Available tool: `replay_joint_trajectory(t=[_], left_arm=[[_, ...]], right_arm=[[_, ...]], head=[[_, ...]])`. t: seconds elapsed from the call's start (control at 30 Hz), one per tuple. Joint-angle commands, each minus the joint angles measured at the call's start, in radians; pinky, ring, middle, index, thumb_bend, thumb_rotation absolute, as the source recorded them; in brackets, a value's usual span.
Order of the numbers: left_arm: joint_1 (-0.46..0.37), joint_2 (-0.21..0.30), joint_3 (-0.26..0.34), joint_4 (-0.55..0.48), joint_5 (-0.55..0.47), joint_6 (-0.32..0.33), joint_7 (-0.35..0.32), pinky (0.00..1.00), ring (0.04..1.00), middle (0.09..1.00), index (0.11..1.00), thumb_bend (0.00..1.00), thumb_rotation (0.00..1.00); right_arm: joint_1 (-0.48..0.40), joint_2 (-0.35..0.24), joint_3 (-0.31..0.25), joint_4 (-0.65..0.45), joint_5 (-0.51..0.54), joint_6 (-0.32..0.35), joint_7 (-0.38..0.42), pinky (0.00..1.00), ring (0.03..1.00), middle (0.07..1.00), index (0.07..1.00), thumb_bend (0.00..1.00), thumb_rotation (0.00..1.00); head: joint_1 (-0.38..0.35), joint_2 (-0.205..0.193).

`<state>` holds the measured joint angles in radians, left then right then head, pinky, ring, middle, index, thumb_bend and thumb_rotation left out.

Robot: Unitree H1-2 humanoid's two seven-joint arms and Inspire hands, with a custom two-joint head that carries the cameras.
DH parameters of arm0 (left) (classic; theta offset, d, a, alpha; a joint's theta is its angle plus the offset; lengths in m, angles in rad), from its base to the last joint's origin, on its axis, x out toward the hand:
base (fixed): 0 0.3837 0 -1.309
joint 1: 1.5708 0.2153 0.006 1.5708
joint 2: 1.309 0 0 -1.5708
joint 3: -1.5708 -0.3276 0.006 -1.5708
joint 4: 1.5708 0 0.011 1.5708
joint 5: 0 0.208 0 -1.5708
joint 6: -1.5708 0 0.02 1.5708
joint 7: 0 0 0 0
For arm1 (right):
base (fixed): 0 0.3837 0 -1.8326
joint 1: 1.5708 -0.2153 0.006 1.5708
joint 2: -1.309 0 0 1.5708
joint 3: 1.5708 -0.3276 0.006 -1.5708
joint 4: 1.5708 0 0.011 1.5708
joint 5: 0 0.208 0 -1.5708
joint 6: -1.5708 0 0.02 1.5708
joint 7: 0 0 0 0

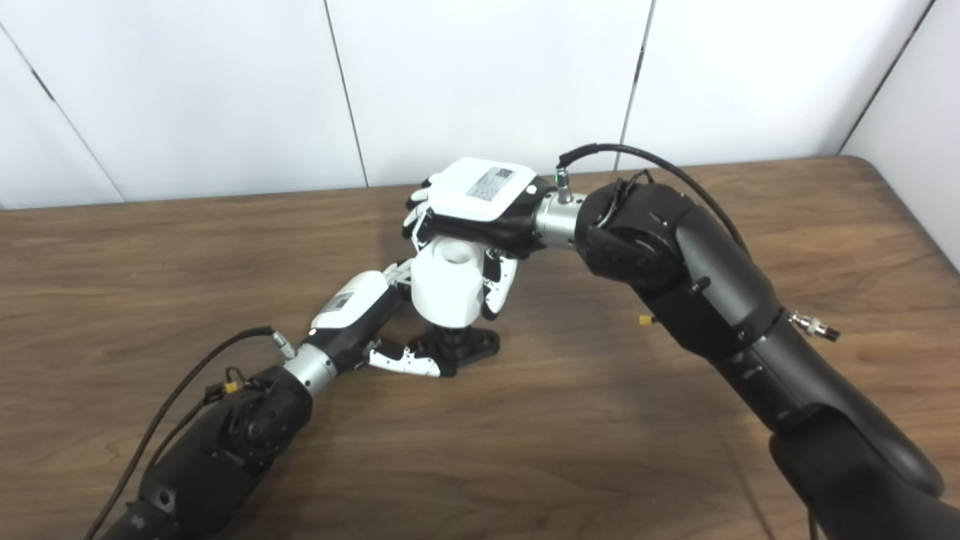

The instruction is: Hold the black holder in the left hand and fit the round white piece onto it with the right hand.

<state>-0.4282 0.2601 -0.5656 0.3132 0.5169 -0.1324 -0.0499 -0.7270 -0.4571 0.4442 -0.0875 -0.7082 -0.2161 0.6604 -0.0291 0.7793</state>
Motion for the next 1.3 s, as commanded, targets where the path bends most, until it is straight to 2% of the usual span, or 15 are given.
replay_joint_trajectory(t=[0.0, 0.43, 0.77, 1.27], left_arm=[[0.057, 0.005, -0.06, 0.045, 0.038, 0.044, -0.133, 1.0, 1.0, 0.948, 0.482, 0.52, 0.06], [0.06, 0.005, -0.057, 0.032, 0.034, 0.045, -0.136, 1.0, 1.0, 0.945, 0.482, 0.52, 0.06], [0.057, 0.003, -0.054, 0.018, 0.035, 0.061, -0.147, 1.0, 1.0, 0.954, 0.482, 0.52, 0.06], [0.057, -0.005, -0.056, -0.005, 0.038, 0.08, -0.155, 1.0, 1.0, 0.948, 0.482, 0.52, 0.06]], right_arm=[[-0.045, -0.004, -0.026, -0.013, -0.002, -0.029, -0.044, 0.97, 0.917, 0.826, 0.482, 0.52, 0.14], [-0.019, -0.009, -0.023, -0.015, -0.006, -0.035, -0.038, 0.88, 0.895, 0.812, 0.482, 0.52, 0.14], [0.029, -0.005, -0.008, -0.023, -0.022, -0.027, -0.013, 0.92, 0.893, 0.808, 0.483, 0.52, 0.14], [0.075, -0.007, 0.018, 0.012, -0.015, -0.053, -0.055, 0.91, 0.902, 0.815, 0.482, 0.52, 0.14]], head=[[-0.001, 0.001], [0.0, 0.011], [0.006, 0.021], [0.024, 0.035]])
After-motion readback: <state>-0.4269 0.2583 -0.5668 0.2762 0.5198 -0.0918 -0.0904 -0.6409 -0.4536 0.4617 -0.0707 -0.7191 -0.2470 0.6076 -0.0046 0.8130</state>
